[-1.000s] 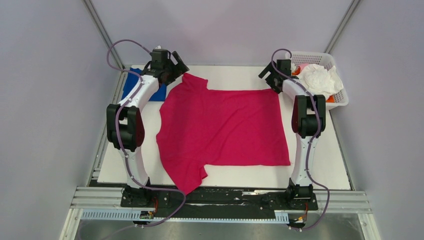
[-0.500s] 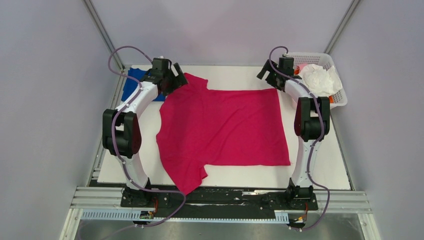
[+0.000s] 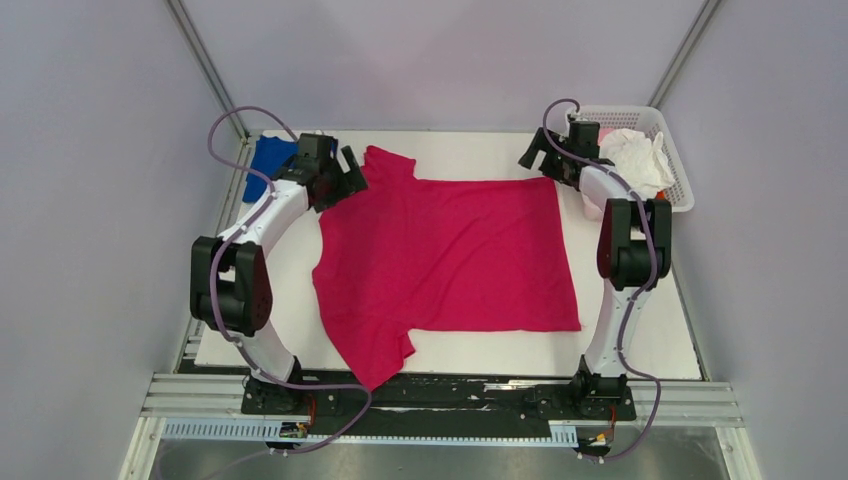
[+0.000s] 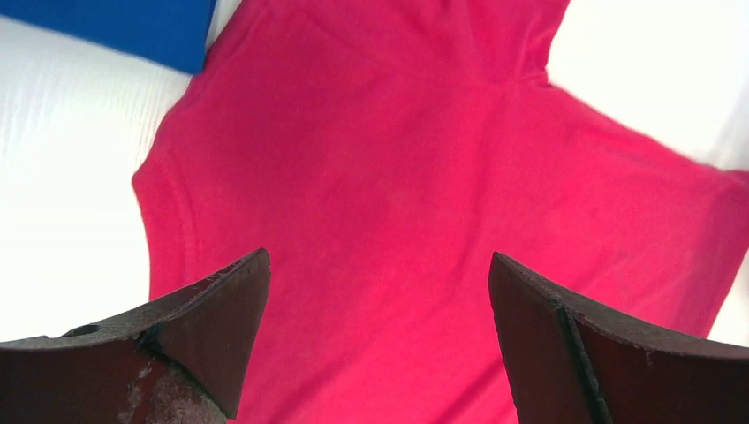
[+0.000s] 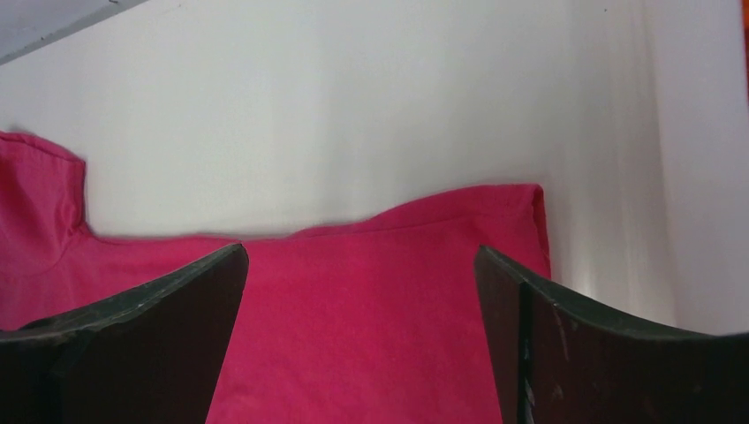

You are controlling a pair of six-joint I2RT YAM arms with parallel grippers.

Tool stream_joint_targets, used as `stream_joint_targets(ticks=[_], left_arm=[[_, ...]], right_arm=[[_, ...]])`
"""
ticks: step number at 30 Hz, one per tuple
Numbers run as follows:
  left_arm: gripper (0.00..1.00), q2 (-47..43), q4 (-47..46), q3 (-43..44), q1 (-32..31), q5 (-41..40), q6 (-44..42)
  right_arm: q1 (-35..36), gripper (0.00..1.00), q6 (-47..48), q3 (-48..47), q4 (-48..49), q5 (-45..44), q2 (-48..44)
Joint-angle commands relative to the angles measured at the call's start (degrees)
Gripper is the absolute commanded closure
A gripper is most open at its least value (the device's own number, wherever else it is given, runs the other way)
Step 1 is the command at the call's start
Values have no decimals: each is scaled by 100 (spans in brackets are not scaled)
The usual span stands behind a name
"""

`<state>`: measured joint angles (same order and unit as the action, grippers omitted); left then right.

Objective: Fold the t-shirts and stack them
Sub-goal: Flatten out the tshirt

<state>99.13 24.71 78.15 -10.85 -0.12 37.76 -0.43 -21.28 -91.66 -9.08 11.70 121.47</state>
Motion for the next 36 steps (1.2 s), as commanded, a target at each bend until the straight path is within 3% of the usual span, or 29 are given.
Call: stream_joint_targets(ticks=[1,9,13,16,27,30,36], left_arm=[[0,-638,-198,-510,-20,81,-165],[0,-639,-106,-902,-122,45,-295],[0,-306,-75,-690,-128,30,-391],[0,182,-58,-350,-128,30,-434],[0,2037,680,1157,-11,-144,-244],[0,2334,943,1615,12,-442,-207],[0,2993,1397,2458,99,-263,-186]], right_arm=[[98,0,483,372,188,305,-861],[713,0,484,1335,-35,-446,-1891],[1143,0,296,1872,-378,-1500,-2191],[1226,0,-19,2106,-501,-1413,-2218],[1178,0,-144,1621,-772,-1837,-1088],[1110,0,-209,1391,-821,-1800,-776],[922,0,-237,910,-891,-1626,-307]])
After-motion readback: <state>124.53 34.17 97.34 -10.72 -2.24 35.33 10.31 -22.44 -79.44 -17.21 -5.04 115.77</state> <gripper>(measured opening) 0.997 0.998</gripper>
